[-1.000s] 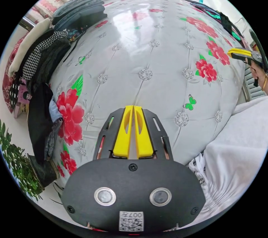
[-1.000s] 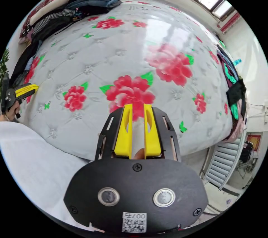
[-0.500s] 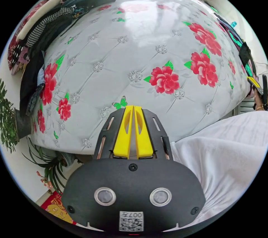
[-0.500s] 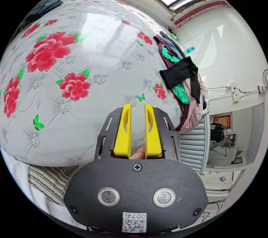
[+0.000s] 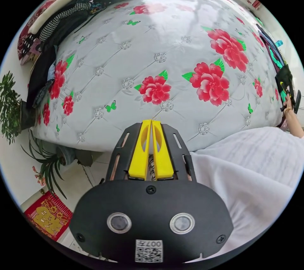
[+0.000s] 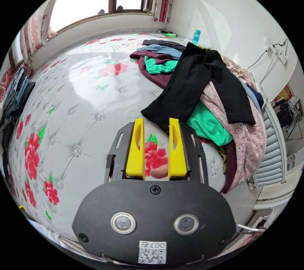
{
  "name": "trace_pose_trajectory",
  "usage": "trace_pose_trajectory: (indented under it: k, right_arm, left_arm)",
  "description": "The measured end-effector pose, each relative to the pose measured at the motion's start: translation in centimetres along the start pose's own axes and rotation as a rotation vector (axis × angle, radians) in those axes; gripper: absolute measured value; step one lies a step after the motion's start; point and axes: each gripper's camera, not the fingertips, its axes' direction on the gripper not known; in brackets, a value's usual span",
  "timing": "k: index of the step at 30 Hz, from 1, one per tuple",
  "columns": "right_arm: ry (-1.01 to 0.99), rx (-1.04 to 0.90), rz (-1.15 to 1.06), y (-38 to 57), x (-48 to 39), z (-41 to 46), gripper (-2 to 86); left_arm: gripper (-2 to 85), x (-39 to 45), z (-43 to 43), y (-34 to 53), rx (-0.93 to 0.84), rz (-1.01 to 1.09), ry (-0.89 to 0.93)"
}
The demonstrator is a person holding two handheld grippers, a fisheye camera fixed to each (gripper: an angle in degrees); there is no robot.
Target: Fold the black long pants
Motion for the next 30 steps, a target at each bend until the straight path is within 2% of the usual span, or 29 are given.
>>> trace_pose_trajectory:
  k: [2,3,7,11,14,20,24,27,30]
  right_arm:
    - [0.014,-0.032,0.043,-0.5,2.4,2.3,7.1]
    - [0.038,-0.107,0.087,-0.6,4.0,4.4,5.9]
    - [-0.077,-0.109,0.153,-0.2,7.2,5.7,0.9]
    - [-0.241,-0.120,0.125,0.8,5.5,5.2,0.0]
    - [-0.354,-0.067,0.069,2.7,0.7,2.2,-0.2]
    - [-0.608,-0.094,-0.164,7.5,-16.1,-5.1,-0.2]
    - [-0.794,-0.186,-0.491,12.7,-35.9,-11.5,-0.2]
    - [-1.016,-0.306,-0.808,18.2,-52.0,-17.5,-0.1]
    - [-1.378,-0.444,-1.118,24.9,-65.8,-25.5,0.2]
  left_arm:
    - [-1.0,-0.1,-0.3,0.4,-0.032,-0.013,-0.017]
    - [-1.0,-0.1,-0.4,0.4,-0.037,-0.014,-0.023]
    - [-1.0,-0.6,-1.3,-0.1,-0.032,0.000,-0.028]
    - [-1.0,-1.6,-1.9,-1.3,-0.006,0.060,-0.004]
    - [-1.0,-2.9,-2.8,-1.5,0.050,0.117,0.023]
    - [-1.0,-9.5,-4.4,0.6,0.171,0.141,0.213]
    - [-0.8,-15.7,-4.8,2.7,0.240,0.096,0.295]
    - [-0.1,-21.9,-5.0,5.1,0.304,0.029,0.373]
    - [2.8,-28.7,-4.8,8.1,0.375,-0.068,0.450]
